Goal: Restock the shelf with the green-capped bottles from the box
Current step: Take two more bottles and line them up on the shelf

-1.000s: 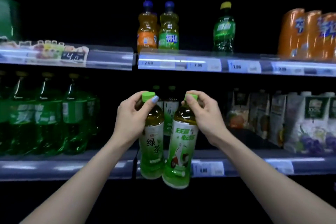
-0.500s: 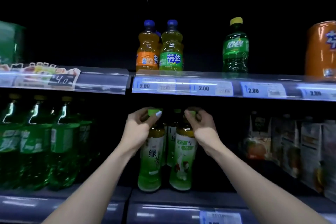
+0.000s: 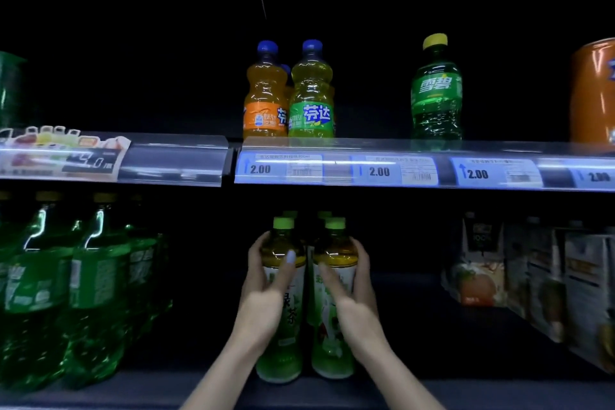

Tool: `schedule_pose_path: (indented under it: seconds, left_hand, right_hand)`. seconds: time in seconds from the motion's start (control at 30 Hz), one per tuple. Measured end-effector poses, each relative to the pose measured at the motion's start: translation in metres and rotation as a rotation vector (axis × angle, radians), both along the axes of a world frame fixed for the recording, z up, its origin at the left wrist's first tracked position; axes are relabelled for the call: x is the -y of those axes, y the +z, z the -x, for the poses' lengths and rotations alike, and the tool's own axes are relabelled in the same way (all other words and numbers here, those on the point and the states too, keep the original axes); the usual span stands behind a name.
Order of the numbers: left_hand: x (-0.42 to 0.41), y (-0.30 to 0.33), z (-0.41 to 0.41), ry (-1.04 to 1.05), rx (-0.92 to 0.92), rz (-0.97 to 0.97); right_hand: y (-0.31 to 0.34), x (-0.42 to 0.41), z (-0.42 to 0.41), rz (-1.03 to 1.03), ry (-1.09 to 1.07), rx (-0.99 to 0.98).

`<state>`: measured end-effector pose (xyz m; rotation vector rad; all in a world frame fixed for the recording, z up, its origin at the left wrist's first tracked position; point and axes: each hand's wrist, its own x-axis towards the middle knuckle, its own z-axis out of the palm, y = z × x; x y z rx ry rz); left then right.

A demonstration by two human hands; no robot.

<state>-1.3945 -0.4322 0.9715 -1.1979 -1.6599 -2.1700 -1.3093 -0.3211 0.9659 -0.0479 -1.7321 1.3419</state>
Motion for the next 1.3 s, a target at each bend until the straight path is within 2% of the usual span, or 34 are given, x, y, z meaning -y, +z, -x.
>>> schedule_pose_path:
  seconds: [0.1, 0.13, 0.2, 0.4, 0.6, 0.77, 0.93, 0.97, 1.07, 1.13, 1.2, 1.23, 1.3]
  left_hand:
    - [0.019, -0.022, 0.012, -0.234, -0.008, 0.103]
    - [0.025, -0.027, 0.018, -0.253, -0.035, 0.134]
    - [0.030, -0.030, 0.024, -0.221, -0.086, 0.164]
    - [0.004, -0.034, 0.034, -0.072, -0.076, 0.115]
    - [-0.005, -0.040, 0.046, -0.050, -0.010, 0.083]
    - [-0.006, -0.042, 0.048, -0.062, 0.025, 0.073]
    - [-0.005, -0.041, 0.046, -0.047, 0.036, 0.080]
    - [-0.005, -0.041, 0.046, -0.052, 0.042, 0.077]
    - [-0.004, -0.040, 0.045, -0.069, 0.053, 0.079]
    - [-0.004, -0.040, 0.045, -0.064, 0.056, 0.083]
    - [-0.004, -0.041, 0.046, -0.059, 0.054, 0.083]
    - [-0.004, -0.041, 0.046, -0.058, 0.052, 0.085]
    - [-0.003, -0.041, 0.046, -0.060, 0.049, 0.093]
  right_hand:
    - [-0.022, -0.004, -0.007, 0.001, 0.093, 0.080]
    - [-0.023, -0.008, -0.008, 0.003, 0.095, 0.100]
    - [-0.018, -0.015, -0.009, -0.010, 0.070, 0.147]
    - [-0.012, -0.021, 0.002, -0.053, -0.065, 0.193]
    - [-0.017, -0.023, 0.013, -0.032, -0.067, 0.172]
    - [-0.027, -0.030, 0.009, -0.002, 0.041, 0.312]
    - [-0.022, -0.016, 0.014, -0.135, -0.351, 0.442]
    - [-0.024, -0.016, 0.013, -0.128, -0.309, 0.443]
    - [-0.026, -0.023, 0.008, 0.027, 0.016, 0.391]
    - [-0.026, -0.026, 0.009, 0.022, -0.029, 0.380]
    - [-0.021, -0.021, 0.015, -0.107, -0.283, 0.435]
    - [-0.019, -0.018, 0.016, -0.146, -0.335, 0.458]
    - [-0.018, -0.020, 0.014, -0.111, -0.174, 0.456]
